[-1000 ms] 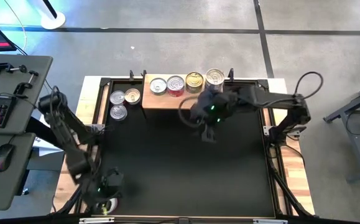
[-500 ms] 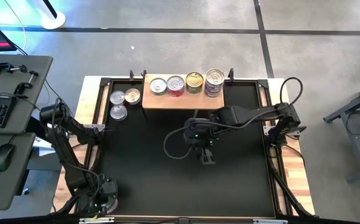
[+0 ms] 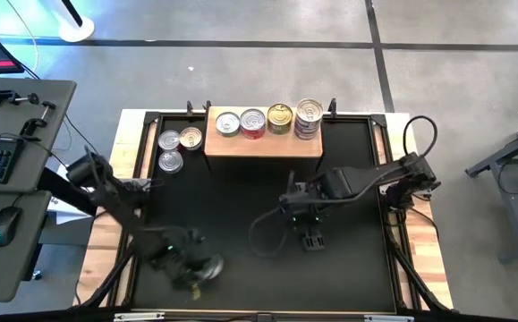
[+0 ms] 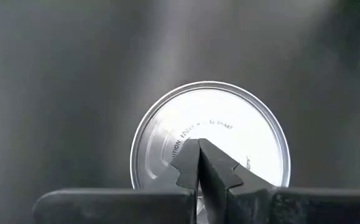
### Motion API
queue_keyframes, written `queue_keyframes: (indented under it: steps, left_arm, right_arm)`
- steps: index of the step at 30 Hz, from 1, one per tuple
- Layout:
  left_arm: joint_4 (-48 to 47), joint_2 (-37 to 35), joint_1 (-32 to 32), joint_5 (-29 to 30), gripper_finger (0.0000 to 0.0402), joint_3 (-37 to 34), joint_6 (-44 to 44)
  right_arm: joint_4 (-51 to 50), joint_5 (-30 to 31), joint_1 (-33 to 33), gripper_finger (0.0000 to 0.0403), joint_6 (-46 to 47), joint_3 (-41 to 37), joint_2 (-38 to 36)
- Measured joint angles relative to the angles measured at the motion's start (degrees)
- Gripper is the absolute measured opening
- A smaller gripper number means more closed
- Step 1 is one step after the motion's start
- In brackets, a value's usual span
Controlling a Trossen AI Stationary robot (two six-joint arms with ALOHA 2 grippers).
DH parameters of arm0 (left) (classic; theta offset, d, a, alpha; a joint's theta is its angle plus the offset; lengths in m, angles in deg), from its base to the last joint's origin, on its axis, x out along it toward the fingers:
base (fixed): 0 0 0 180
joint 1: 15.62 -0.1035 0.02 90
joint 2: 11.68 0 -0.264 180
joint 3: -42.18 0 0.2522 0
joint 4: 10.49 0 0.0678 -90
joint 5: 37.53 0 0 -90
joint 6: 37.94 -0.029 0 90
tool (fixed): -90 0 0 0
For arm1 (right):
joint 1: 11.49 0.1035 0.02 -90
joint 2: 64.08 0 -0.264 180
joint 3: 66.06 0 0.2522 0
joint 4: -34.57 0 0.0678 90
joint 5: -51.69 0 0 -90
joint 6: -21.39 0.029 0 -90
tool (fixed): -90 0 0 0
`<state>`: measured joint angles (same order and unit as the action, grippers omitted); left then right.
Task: Stack canned seafood by type on shelf
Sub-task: Stack the red tuna can on top of the other red tuna can
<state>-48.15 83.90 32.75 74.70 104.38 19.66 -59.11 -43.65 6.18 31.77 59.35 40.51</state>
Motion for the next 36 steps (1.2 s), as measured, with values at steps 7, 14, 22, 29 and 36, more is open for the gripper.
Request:
queue_keyframes:
  steps: [7,14,22,29,36]
  left_arm:
    - [13.84,2.40,-13.17,-2.15,0.0000,-0.25,-18.33]
    - [24.34,4.59,-20.68,-5.04,0.0000,-0.33,-25.66]
    - [23.85,4.60,-27.89,-6.53,0.0000,5.25,-37.38]
    - [15.40,-2.98,-25.86,-9.87,0.0000,7.83,-41.43]
    - [19.58,-11.57,-18.99,2.06,0.0000,-2.43,-29.11]
  right_arm:
    - [2.62,2.99,6.09,0.0312,11.25,-6.80,-3.00]
    - [25.80,8.72,14.68,0.0312,40.03,-38.11,-20.38]
    - [58.34,25.89,17.61,0.0312,61.50,-59.93,-30.80]
    - [85.18,47.60,16.18,0.0312,61.05,-67.50,-29.17]
    - [90.72,42.82,11.86,0.0311,52.31,-69.09,-26.12]
